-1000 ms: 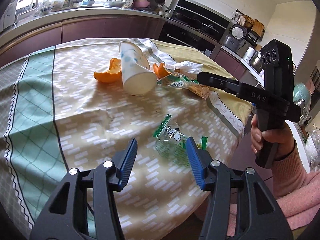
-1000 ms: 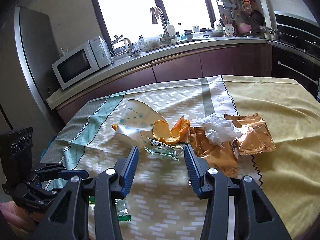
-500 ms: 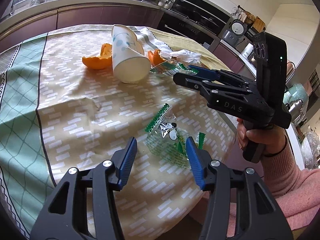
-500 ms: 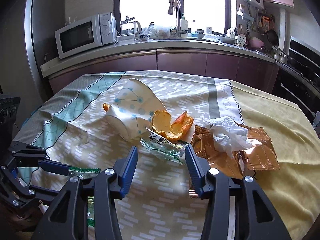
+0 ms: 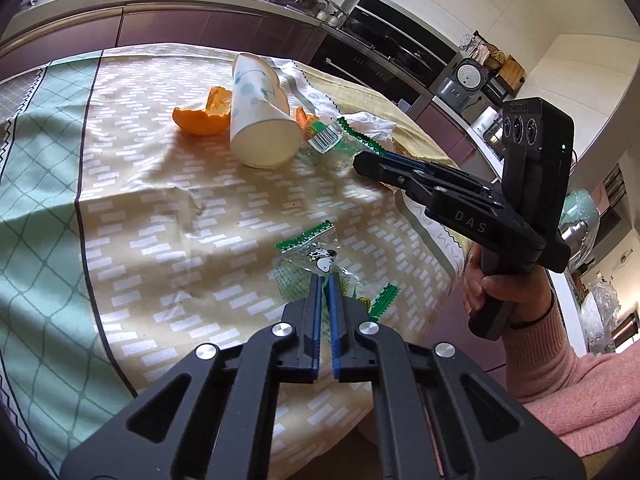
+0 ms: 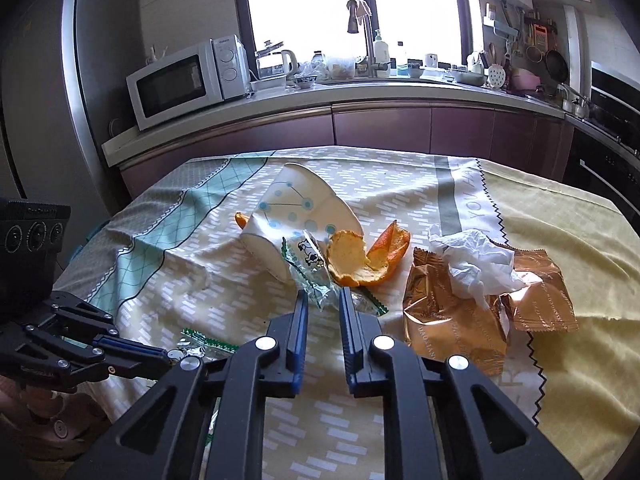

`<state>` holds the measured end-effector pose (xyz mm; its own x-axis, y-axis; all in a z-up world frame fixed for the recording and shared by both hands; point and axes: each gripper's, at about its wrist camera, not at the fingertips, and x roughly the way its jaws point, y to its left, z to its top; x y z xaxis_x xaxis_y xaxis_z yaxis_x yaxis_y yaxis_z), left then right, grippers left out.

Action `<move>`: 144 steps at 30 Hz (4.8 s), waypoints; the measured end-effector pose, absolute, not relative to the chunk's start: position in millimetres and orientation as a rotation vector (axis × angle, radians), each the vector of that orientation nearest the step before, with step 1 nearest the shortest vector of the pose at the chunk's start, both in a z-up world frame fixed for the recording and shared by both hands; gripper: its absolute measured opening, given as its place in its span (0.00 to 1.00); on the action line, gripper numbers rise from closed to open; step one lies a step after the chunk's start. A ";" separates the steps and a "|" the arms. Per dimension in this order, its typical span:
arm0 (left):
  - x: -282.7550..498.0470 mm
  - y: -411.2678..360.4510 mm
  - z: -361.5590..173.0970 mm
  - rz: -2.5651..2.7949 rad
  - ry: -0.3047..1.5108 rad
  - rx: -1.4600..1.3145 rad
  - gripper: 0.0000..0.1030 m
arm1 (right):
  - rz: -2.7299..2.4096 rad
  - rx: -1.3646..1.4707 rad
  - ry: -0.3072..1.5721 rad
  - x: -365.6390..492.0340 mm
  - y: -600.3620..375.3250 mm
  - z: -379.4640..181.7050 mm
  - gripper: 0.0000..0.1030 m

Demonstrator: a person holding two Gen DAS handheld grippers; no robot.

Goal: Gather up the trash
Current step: 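Close the left gripper on a green wrapper while the right gripper grasps another, then carry both green wrappers to the teal bin and open both grippers, then move both tools back toward the table, then close the left gripper around the blue-dotted paper cup while the right gripper grasps an orange peel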

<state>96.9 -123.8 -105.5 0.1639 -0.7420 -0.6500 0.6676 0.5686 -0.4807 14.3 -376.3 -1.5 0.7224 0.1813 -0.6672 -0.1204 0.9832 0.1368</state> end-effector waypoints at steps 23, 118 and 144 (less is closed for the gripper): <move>104.7 -57.0 -76.2 -0.909 0.897 -0.174 0.02 | 0.206 0.026 0.730 8.8 -330.9 0.2 0.43; 150.9 122.6 -28.7 -0.447 0.662 -0.208 0.34 | 0.698 0.109 0.693 94.2 -168.7 53.0 0.35; 142.5 -117.2 -65.1 -0.871 0.847 -0.088 0.34 | 0.237 0.294 0.712 86.8 -388.4 13.7 0.41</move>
